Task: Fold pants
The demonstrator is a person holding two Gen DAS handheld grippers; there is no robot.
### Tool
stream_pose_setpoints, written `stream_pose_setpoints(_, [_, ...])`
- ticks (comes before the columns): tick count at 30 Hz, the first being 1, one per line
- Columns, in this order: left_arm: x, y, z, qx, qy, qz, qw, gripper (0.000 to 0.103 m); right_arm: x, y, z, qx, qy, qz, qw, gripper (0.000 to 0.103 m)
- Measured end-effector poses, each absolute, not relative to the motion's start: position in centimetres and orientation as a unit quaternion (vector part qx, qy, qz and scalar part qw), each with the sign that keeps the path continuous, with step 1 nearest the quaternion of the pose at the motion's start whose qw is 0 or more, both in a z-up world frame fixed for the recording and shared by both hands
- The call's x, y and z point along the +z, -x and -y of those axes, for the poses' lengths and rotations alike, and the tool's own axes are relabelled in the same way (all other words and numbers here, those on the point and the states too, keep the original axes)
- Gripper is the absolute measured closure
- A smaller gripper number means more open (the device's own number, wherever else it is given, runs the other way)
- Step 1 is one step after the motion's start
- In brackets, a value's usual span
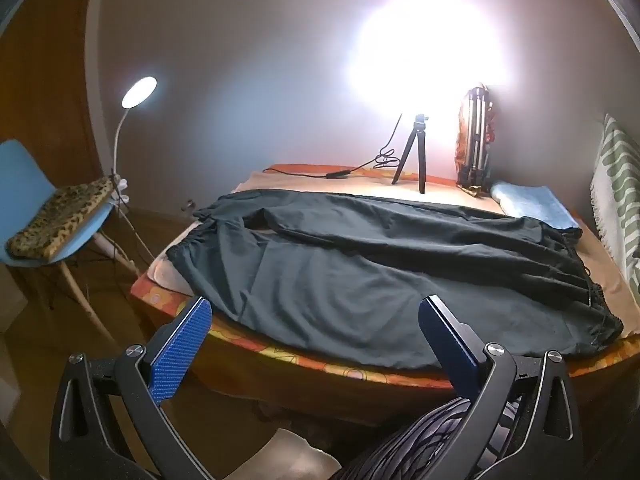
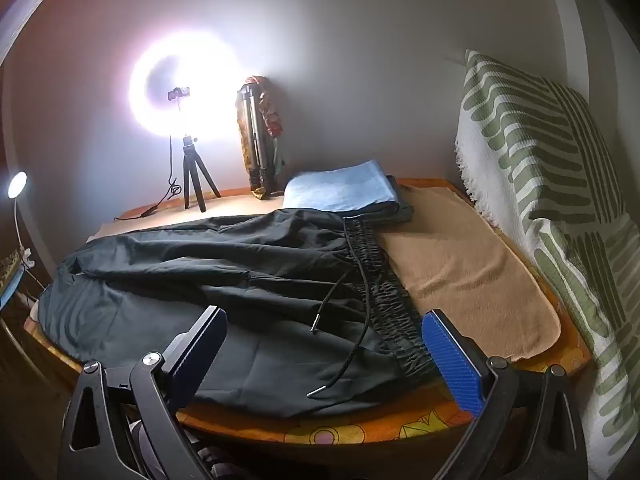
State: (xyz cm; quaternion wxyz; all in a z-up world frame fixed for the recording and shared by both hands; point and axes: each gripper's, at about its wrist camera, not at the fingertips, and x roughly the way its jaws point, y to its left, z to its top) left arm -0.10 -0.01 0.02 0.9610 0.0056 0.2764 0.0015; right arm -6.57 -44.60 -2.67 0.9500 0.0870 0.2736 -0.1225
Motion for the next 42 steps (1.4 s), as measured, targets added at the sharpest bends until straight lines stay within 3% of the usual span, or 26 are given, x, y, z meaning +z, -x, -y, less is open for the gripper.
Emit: stream_pose_setpoints(42, [-0.5, -0.2, -0.1, -0.001, -0.001, -0.295, 0.956, 0.000, -2.1, 6.3, 44.4, -0.144, -0.074, -0.273, 0.948, 0.004])
